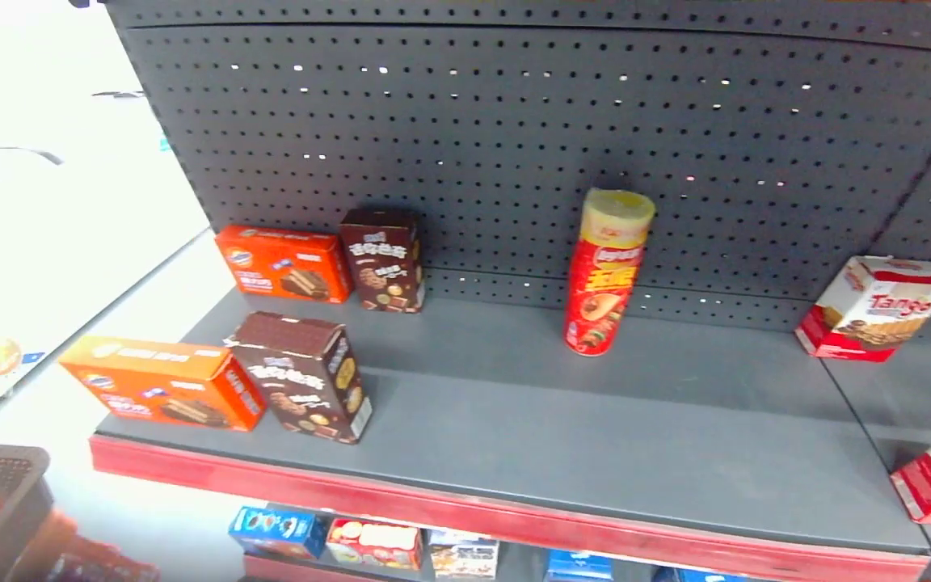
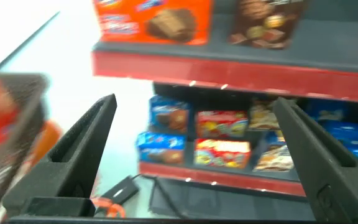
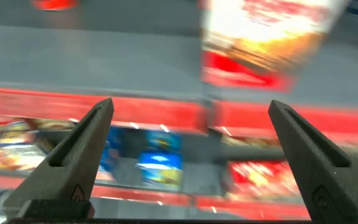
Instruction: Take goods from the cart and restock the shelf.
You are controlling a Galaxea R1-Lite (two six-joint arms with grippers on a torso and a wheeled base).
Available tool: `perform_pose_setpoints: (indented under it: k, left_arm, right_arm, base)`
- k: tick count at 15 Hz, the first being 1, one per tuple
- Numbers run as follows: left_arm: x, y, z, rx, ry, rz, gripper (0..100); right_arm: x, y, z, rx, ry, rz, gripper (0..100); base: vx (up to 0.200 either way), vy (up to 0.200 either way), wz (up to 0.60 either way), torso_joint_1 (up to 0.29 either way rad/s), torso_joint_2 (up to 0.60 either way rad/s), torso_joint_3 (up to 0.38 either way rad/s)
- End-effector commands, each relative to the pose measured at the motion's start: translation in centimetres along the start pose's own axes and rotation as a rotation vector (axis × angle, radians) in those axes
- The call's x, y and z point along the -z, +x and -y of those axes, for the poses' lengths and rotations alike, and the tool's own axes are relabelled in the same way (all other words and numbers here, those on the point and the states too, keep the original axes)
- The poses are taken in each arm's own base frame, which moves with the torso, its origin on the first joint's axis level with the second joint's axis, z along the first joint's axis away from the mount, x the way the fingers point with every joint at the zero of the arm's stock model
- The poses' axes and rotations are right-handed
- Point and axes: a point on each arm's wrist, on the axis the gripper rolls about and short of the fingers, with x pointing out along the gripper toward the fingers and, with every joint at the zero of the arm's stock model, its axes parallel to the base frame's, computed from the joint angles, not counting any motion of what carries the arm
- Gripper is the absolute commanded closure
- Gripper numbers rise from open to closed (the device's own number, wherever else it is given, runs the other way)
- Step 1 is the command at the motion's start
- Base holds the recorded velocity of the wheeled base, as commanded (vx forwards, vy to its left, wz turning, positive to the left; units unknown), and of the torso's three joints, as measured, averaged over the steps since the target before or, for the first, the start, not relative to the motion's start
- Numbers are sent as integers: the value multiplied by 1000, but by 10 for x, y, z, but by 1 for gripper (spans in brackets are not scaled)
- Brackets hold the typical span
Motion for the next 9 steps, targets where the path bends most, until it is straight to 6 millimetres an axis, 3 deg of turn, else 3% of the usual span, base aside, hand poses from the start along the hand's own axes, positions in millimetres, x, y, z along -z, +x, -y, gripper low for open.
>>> perform_pose_setpoints:
  k: [1,7,9]
  left_arm:
    - [0,0,0,-2,0,-1,0]
    - [0,0,0,-2,0,-1,0]
    - [0,0,0,-1,0,-1,0]
  right_arm:
    - [0,0,0,-1,0,0,0]
    - [0,0,0,-1,0,0,0]
    - [0,0,0,1,0,0,0]
  base:
    - [0,0,600,7,2,-2]
    - [0,0,600,7,2,0]
    - [0,0,0,0,0,0]
